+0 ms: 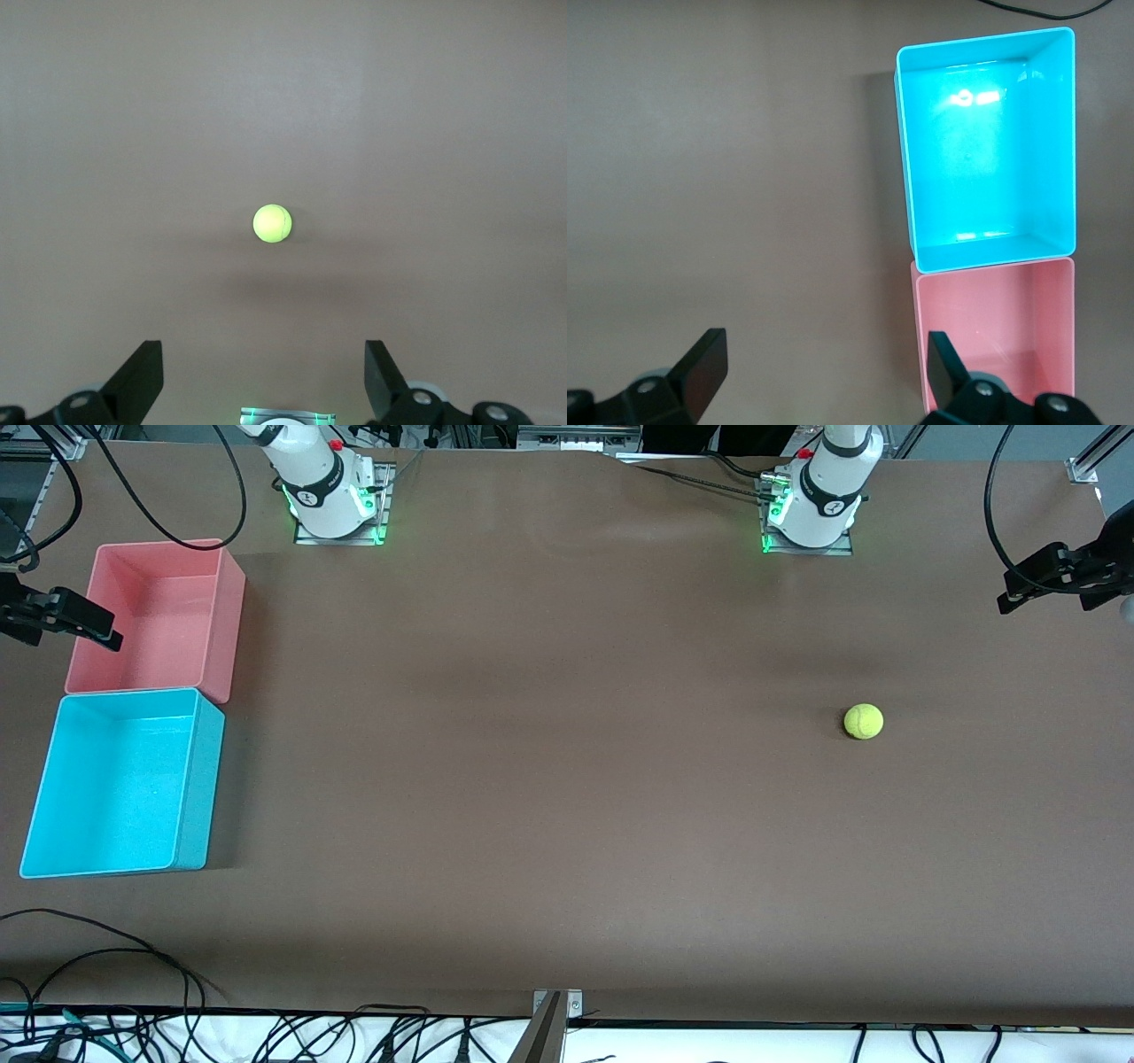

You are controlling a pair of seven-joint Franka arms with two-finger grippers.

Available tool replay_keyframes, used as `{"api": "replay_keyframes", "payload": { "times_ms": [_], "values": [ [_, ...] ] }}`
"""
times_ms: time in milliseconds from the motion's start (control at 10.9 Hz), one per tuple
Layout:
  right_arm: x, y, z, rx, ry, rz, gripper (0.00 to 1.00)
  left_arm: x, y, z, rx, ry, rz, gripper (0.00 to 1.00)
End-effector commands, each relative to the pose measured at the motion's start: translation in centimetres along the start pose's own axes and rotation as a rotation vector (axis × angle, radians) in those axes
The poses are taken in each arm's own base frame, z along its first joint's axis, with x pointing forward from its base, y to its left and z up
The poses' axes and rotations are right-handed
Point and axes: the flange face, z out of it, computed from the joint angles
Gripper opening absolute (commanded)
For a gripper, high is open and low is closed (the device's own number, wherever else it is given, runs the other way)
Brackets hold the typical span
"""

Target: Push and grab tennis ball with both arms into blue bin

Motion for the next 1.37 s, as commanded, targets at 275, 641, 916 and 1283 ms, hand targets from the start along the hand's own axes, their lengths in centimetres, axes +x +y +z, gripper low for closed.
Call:
{"api": "replay_keyframes", "payload": {
  "times_ms": [275,641,916,1283],
  "values": [
    [-0.2,0.6,-0.6,-0.016,0.000,0.015,1.00,1.2,0.5,2.4,0.031,-0.033,0.022,1.00],
    [-0.1,0.1,-0.8,-0.019,0.007,0.009,1.00,1.5,-0.3,5.4,0.029,-0.058,0.003,1.00],
    [-0.2,0.1,-0.7,-0.019,0.000,0.009,1.00,2.5,-1.3,12.3,0.028,-0.074,-0.013,1.00],
    [-0.2,0.0,-0.7,-0.017,0.002,0.009,1.00,3.0,-2.3,16.3,0.021,-0.038,-0.010,1.00]
  ]
}}
